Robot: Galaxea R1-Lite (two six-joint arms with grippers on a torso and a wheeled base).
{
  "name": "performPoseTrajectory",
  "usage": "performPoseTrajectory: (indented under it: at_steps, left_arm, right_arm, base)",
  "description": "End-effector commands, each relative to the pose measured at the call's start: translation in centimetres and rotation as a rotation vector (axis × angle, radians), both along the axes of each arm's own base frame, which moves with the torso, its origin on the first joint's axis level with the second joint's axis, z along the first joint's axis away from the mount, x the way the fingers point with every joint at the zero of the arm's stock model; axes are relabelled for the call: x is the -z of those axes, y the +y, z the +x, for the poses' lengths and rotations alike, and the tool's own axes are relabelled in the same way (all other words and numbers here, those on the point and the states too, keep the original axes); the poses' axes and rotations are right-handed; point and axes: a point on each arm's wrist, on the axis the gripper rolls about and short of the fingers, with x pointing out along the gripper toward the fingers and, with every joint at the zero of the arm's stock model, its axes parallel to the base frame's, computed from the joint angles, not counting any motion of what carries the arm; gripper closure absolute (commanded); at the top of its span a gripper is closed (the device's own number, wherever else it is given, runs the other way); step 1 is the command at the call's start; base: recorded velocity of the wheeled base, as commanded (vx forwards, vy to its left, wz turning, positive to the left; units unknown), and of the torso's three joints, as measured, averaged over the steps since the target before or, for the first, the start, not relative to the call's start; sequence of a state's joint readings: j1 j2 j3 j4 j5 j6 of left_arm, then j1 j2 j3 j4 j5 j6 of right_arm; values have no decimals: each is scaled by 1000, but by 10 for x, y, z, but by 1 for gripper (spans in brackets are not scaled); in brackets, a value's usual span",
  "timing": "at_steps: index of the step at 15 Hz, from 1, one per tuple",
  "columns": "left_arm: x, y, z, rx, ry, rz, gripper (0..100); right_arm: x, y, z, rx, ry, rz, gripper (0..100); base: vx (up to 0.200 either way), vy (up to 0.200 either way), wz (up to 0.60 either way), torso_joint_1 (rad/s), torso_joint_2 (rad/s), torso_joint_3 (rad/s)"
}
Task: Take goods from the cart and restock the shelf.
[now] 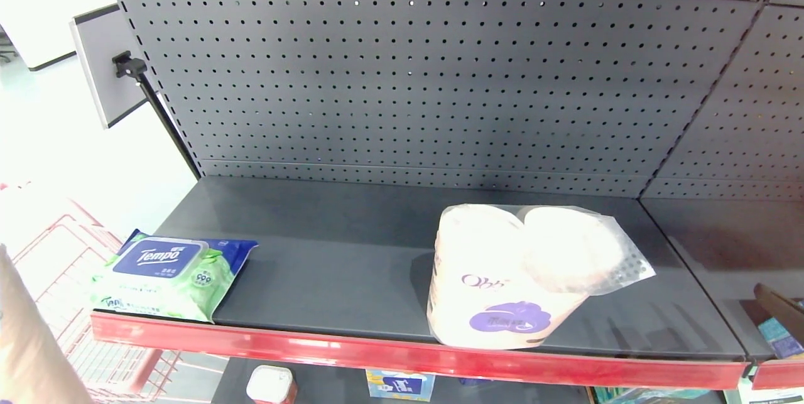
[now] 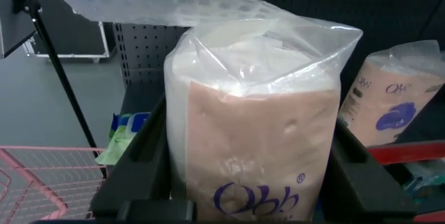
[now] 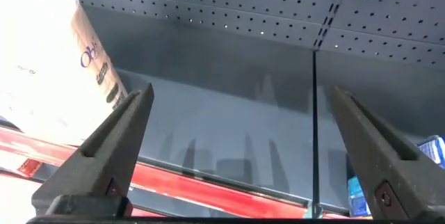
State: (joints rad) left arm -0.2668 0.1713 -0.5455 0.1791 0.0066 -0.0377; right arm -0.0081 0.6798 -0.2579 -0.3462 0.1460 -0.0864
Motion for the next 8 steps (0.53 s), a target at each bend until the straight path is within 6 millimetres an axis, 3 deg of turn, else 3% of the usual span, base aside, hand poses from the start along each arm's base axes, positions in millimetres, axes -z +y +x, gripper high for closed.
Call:
performPoseTrajectory:
  at_steps: [1, 2, 8]
  left_arm:
    - [-1, 0, -1, 1, -7, -4, 100]
    - [0, 1, -2, 3, -8, -4, 100]
    - [-1, 1, -4, 9, -20, -7, 100]
  right_arm:
    - [2, 0, 0, -3, 10, 1, 0]
    - [4, 0, 0, -3, 12, 1, 0]
    - [3, 0, 2, -8, 21, 1, 0]
  base:
    - [0, 0, 0, 0, 0, 0]
    - [0, 0, 0, 0, 0, 0]
    - [0, -200, 0, -2, 3, 2]
